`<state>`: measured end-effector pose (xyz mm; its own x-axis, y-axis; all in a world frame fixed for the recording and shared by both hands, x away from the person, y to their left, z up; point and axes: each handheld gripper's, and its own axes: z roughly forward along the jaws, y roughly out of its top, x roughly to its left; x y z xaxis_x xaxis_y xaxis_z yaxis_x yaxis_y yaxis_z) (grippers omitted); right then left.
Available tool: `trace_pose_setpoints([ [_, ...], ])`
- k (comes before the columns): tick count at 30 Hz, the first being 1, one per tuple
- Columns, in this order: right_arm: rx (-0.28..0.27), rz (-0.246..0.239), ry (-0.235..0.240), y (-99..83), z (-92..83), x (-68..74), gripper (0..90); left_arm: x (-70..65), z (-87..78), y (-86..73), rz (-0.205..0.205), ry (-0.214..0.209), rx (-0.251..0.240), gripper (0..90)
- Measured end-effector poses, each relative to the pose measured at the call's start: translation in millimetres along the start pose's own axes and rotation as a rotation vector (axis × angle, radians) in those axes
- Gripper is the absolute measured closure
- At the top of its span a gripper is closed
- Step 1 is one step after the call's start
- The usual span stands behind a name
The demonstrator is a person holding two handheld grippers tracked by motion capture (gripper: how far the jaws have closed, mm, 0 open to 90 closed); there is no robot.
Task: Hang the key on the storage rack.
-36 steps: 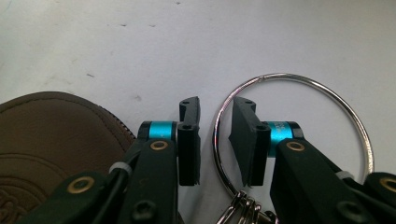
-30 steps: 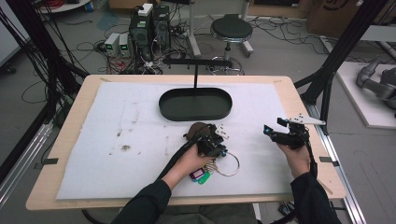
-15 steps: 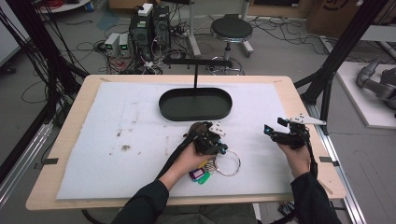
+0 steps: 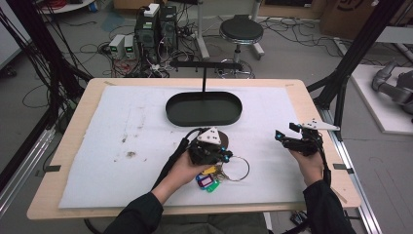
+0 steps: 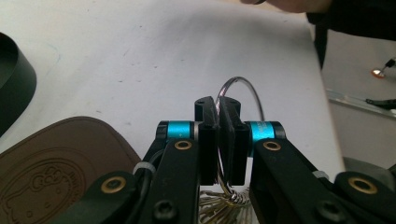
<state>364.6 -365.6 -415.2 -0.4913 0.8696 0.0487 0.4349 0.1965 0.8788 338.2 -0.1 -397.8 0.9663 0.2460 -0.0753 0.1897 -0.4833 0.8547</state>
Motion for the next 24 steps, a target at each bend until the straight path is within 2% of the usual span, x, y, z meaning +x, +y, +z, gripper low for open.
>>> trace_pose_setpoints([
  [7,0.000,0.001,0.000,0.0,0.0,0.3,26.3,-8.1,-5.9,-1.5,0.028,-0.008,-0.009,85.9],
  [11,-0.002,0.002,0.001,0.0,-0.2,-0.2,26.3,-11.0,-5.8,-4.4,0.054,-0.009,0.012,85.7],
  [17,0.001,0.004,0.002,-0.2,0.3,-0.4,26.2,-9.9,-3.9,-7.5,0.045,-0.023,0.023,85.0],
  [21,0.002,0.004,0.004,-0.3,0.6,-0.8,26.3,-9.2,-1.2,-9.0,0.035,-0.042,0.049,83.4],
  [24,0.004,0.005,0.005,-0.4,0.6,-1.1,26.3,-9.4,0.8,-10.0,0.045,-0.040,0.065,83.4],
])
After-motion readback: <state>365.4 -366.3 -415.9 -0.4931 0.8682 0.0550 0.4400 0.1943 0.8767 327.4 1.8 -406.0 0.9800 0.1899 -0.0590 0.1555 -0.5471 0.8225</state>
